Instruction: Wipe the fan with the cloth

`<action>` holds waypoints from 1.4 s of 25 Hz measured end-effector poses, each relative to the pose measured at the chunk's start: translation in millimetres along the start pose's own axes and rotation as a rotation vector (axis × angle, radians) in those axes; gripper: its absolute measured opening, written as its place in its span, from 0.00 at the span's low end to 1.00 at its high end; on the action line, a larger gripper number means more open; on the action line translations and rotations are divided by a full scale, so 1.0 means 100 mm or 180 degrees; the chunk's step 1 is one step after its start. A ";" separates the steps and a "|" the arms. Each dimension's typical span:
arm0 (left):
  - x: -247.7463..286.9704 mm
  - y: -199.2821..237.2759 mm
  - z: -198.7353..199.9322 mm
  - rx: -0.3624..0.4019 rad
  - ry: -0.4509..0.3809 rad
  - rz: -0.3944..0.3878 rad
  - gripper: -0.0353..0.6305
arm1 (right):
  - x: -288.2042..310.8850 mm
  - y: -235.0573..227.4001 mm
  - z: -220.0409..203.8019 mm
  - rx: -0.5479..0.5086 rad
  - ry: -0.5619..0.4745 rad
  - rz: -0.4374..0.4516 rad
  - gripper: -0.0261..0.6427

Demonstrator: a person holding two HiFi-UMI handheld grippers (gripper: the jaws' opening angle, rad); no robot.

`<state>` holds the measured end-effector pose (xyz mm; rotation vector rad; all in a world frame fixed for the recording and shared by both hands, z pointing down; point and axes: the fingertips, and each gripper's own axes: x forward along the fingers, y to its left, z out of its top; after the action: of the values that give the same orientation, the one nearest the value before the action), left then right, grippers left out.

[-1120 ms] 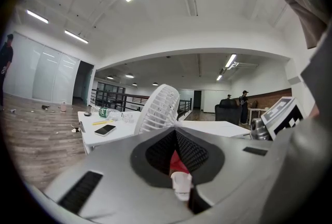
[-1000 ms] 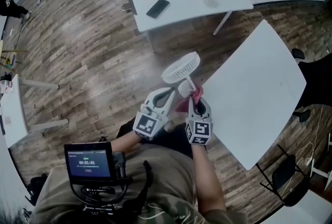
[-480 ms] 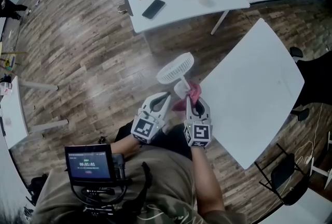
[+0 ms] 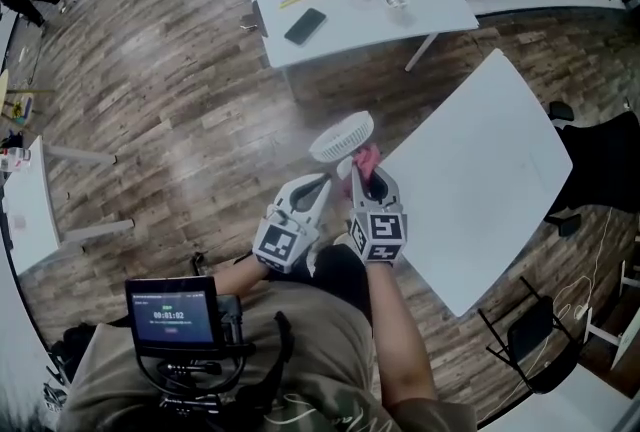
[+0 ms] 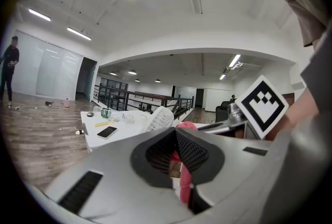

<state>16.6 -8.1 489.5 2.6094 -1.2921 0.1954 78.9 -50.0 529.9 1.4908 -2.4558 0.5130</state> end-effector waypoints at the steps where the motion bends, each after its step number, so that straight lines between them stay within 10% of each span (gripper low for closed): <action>1: -0.02 0.00 0.00 -0.0014 0.0005 0.0008 0.09 | 0.03 0.00 -0.06 -0.0027 0.0070 -0.0003 0.17; 35: 0.23 0.16 -0.73 0.0012 0.0037 0.0008 0.09 | -0.05 -0.25 -0.84 -0.0123 -0.0327 -0.0130 0.17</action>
<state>15.7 -16.5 567.2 2.6058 -1.2926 0.2134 104.5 -22.9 609.6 1.5860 -2.4907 0.3881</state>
